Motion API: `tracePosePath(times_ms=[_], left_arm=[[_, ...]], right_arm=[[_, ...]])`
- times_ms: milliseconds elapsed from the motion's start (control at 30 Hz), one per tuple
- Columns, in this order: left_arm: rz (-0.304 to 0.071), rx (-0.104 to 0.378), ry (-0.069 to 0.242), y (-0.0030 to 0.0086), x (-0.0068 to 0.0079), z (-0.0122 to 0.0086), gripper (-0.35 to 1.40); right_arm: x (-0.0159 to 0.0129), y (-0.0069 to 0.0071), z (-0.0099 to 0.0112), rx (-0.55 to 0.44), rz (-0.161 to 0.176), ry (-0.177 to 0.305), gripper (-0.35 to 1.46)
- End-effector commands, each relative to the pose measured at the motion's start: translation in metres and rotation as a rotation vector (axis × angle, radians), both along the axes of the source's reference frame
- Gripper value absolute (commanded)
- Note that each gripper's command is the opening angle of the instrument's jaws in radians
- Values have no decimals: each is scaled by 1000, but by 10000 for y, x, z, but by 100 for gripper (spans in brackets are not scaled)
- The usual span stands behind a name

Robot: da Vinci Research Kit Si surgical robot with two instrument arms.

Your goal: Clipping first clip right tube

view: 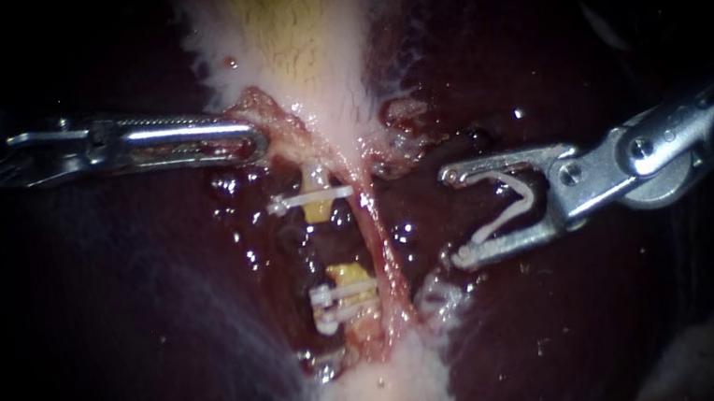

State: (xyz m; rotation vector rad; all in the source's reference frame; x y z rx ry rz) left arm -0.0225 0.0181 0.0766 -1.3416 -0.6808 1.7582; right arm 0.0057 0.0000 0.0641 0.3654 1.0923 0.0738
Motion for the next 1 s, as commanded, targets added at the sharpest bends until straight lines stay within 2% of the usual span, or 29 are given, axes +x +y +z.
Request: tracePosePath(times_ms=[33, 200, 367, 467, 733, 1000], left_arm=[[1, 1, -1, 1, 3, -4, -35], [9, 17, -7, 8, 23, -37, -35], [-20, 14, -21, 17, 49, -90, -35], [-26, 7, -30, 19, 55, -107, -35], [-27, -2, -27, 15, 51, -104, -35], [-27, -2, -27, 15, 51, -105, -35]], right_arm=[[0, 0, 0, 0, -1, 0, 50], [0, -1, 0, 0, -1, 0, 50], [0, -1, 0, 0, -2, 1, 50], [0, -2, -1, 2, -4, 2, 50], [14, -7, 4, 67, 5, -10, 50], [44, -27, 26, 166, 16, -34, 49]])
